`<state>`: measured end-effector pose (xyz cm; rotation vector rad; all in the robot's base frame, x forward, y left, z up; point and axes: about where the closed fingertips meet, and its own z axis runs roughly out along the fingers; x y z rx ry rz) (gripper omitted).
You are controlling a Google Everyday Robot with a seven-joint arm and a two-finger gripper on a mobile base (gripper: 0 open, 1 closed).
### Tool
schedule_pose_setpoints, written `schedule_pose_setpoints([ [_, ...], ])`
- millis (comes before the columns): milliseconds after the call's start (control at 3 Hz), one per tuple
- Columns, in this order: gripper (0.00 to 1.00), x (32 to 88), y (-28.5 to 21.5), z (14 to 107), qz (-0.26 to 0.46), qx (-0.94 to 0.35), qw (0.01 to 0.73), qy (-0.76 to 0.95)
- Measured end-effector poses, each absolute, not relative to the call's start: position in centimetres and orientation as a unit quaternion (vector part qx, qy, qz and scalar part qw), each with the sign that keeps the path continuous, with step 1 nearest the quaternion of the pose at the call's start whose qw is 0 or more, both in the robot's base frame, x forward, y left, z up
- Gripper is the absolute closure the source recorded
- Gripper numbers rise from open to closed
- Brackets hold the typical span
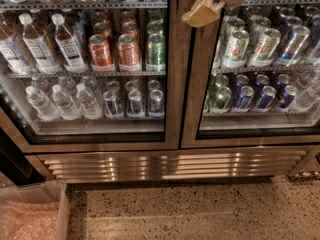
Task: Open left fridge door
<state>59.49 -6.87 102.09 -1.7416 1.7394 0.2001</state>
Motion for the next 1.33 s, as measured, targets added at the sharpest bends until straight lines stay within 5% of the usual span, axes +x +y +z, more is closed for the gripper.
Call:
schedule_pose_setpoints([
  [1333,1.0,59.18,-6.58,103.07,0.082,-0.679,0.33,0.651],
])
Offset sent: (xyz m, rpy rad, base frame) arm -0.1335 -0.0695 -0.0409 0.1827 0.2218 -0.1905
